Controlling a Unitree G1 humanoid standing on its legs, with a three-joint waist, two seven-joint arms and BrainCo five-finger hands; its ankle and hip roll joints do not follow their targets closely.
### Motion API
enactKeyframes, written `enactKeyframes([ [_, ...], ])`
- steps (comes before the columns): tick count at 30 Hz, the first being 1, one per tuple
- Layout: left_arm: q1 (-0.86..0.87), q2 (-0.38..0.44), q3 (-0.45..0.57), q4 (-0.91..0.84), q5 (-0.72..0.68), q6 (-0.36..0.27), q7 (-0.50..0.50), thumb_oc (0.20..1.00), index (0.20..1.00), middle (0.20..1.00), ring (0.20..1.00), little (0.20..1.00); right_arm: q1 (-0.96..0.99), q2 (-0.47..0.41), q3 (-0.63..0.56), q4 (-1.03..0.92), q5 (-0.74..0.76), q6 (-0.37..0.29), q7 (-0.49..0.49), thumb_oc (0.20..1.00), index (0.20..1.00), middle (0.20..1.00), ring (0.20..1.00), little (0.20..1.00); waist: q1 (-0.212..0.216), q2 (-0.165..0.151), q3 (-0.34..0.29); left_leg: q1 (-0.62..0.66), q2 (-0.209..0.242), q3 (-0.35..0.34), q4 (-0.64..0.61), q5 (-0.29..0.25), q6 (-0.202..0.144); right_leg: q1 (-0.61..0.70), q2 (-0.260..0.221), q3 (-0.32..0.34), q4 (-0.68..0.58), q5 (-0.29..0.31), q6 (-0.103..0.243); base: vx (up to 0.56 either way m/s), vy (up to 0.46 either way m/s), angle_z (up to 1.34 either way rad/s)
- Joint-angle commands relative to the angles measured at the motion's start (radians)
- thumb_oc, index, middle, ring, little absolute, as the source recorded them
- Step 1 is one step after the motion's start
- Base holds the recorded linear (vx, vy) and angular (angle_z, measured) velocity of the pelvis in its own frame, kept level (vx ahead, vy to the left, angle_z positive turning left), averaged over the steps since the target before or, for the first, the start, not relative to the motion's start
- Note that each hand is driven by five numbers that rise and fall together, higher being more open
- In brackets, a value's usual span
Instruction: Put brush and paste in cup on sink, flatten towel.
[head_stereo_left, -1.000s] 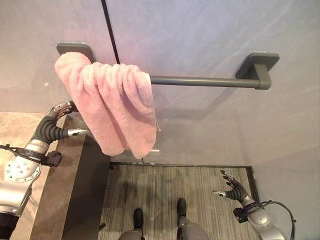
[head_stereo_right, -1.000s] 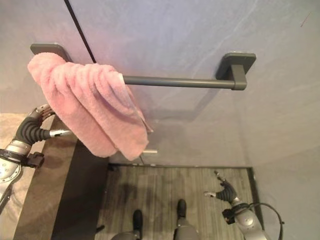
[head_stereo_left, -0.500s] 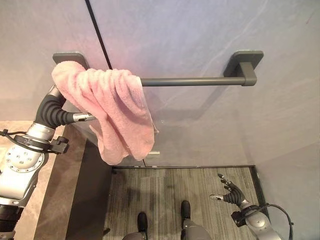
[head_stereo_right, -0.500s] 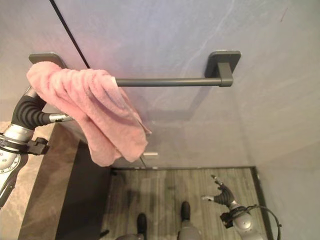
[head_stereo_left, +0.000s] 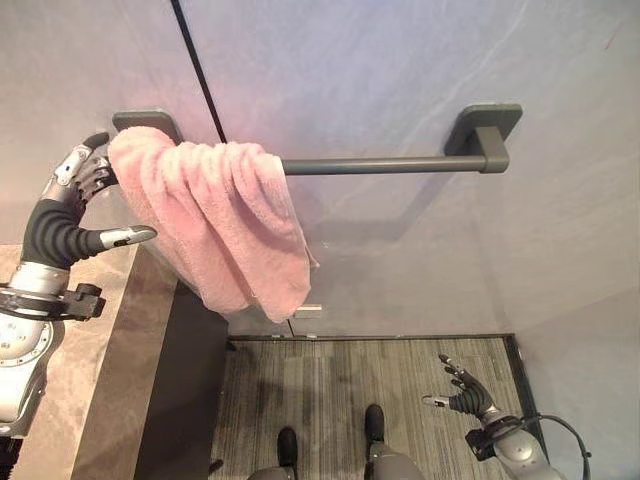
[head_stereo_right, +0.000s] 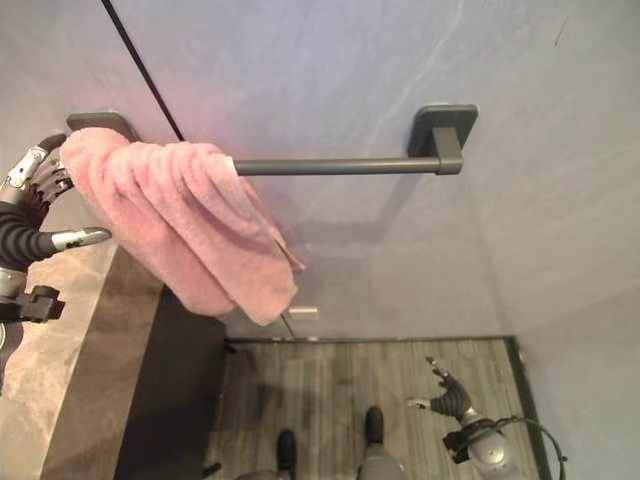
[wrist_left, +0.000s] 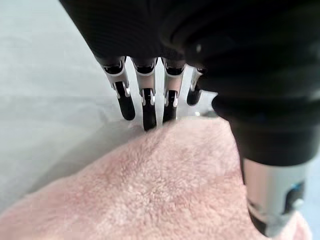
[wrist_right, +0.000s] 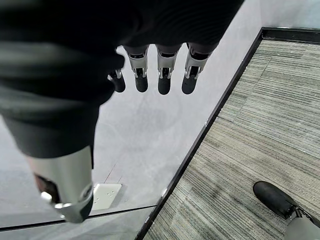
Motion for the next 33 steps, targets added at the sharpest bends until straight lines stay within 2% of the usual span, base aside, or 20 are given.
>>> enactKeyframes([
  [1,-0.038,-0.028,0.072,0.043,-0.042,-0.062,0.021,1.0,1.0,1.0,1.0,1.0,-0.021,-0.044,-0.003,-0.025,-0.012,-0.021,-0.003,1.0,1.0,1.0,1.0,1.0,-0.01,-0.007,-0.032,-0.062,0.024,0.007,0.0,0.054,-0.047,0.098,-0.09,-0.016,-0.001,0.008,0.105,0.0,0.0,0.0],
  [6,-0.042,-0.053,0.068,0.054,-0.066,-0.059,0.015,1.0,1.0,1.0,1.0,1.0,-0.026,-0.046,0.0,-0.022,-0.012,-0.02,-0.002,1.0,1.0,1.0,1.0,1.0,-0.01,-0.013,-0.028,-0.064,0.025,0.008,0.0,0.055,-0.046,0.096,-0.089,-0.017,-0.001,0.007,0.103,0.0,0.012,0.04],
  [16,-0.084,-0.04,0.039,0.14,-0.119,-0.046,0.001,1.0,1.0,1.0,1.0,1.0,-0.027,-0.053,0.006,-0.029,-0.01,-0.017,0.009,1.0,1.0,1.0,1.0,1.0,-0.02,-0.021,-0.02,-0.076,0.027,0.014,0.0,0.057,-0.045,0.075,-0.086,-0.008,-0.001,0.014,0.105,0.0,0.004,0.01],
  [20,-0.14,-0.008,-0.003,0.218,-0.181,-0.034,-0.01,1.0,1.0,1.0,1.0,1.0,-0.032,-0.061,0.015,-0.029,-0.006,-0.013,0.008,1.0,1.0,1.0,1.0,1.0,-0.028,-0.02,-0.014,-0.085,0.029,0.02,0.0,0.061,-0.043,0.061,-0.086,0.001,-0.001,0.019,0.107,-0.01,0.018,-0.05],
  [25,-0.193,0.031,-0.055,0.267,-0.188,-0.019,-0.012,1.0,1.0,1.0,1.0,1.0,-0.043,-0.066,0.025,-0.029,-0.005,-0.007,0.007,1.0,1.0,1.0,1.0,1.0,-0.039,-0.017,-0.005,-0.097,0.032,0.031,0.0,0.065,-0.043,0.04,-0.085,0.014,-0.001,0.028,0.108,-0.01,0.014,-0.04],
  [33,-0.26,0.021,-0.145,0.262,-0.213,-0.002,-0.03,1.0,1.0,1.0,1.0,1.0,-0.05,-0.072,0.033,-0.037,0.006,-0.004,0.006,1.0,1.0,1.0,1.0,1.0,-0.051,-0.012,0.001,-0.105,0.038,0.037,0.0,0.068,-0.045,0.023,-0.082,0.023,-0.001,0.028,0.107,0.0,0.0,0.0],
])
